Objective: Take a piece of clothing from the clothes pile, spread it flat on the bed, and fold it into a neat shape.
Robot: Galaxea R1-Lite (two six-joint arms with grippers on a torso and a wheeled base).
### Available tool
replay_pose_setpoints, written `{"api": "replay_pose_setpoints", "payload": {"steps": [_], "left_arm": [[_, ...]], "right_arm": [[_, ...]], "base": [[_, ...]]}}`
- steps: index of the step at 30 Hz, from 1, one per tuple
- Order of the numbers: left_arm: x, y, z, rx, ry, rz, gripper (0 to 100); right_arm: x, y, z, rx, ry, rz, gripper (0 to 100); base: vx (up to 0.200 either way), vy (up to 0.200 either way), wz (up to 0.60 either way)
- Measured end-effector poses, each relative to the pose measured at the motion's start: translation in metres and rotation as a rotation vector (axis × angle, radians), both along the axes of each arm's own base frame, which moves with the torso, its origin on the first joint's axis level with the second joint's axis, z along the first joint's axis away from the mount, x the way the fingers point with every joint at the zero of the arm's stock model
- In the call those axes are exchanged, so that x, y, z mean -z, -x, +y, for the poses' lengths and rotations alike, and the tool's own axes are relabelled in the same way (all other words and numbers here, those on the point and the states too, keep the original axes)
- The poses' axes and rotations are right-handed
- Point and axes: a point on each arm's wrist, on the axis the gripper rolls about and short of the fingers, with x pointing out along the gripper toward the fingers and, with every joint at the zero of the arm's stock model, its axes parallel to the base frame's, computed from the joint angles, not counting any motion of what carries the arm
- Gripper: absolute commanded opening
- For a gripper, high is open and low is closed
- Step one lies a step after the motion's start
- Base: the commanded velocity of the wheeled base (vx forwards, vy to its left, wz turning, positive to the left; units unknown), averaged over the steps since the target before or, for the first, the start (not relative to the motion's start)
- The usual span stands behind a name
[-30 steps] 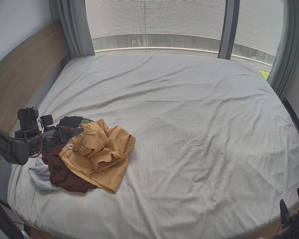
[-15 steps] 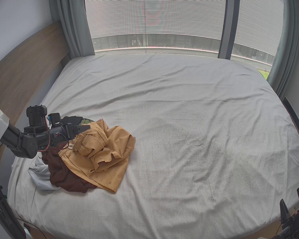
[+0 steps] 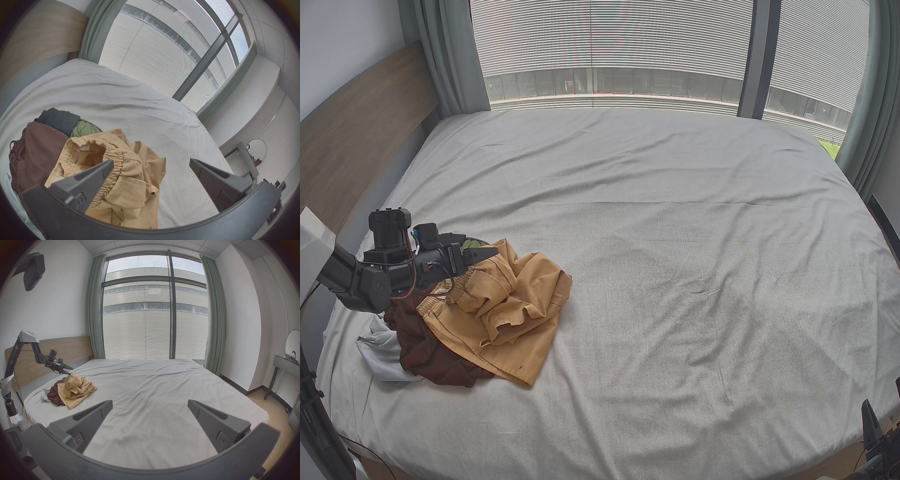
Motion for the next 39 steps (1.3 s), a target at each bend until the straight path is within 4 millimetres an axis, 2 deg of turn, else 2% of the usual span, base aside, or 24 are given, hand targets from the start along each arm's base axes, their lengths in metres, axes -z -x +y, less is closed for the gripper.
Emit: {"api": "replay_pose_setpoints", "payload": {"steps": [4,10,15,26,39], "left_arm": [[0.001,-0.004,0.004,-0.011,-0.003,-0.005,100],[-0.001,-0.007,0.023,-0.054,-0.003,-0.015,100],[0.0,-0.01,0.027,-0.062,-0.002,-0.016,100],[0.012,-0.027,0.019,-0.028,0.004,-0.009,100],[0.024,-0.025,0.008,0.086,0.048,0.023,100]], "right_arm": [[0.0,0.0,0.0,0.0,0.0,0.0,100],[0.0,0.0,0.0,0.001,0.0,0.0,100],[0.0,0.0,0.0,0.001,0.0,0.0,100],[0.0,0.0,0.0,0.0,0.0,0.0,100],[0.0,0.0,0.0,0.001,0.0,0.0,100]], "base": [[0.0,0.0,0.0],[0.0,0.0,0.0],[0.0,0.0,0.0],[0.0,0.0,0.0],[0.0,0.0,0.0]]}}
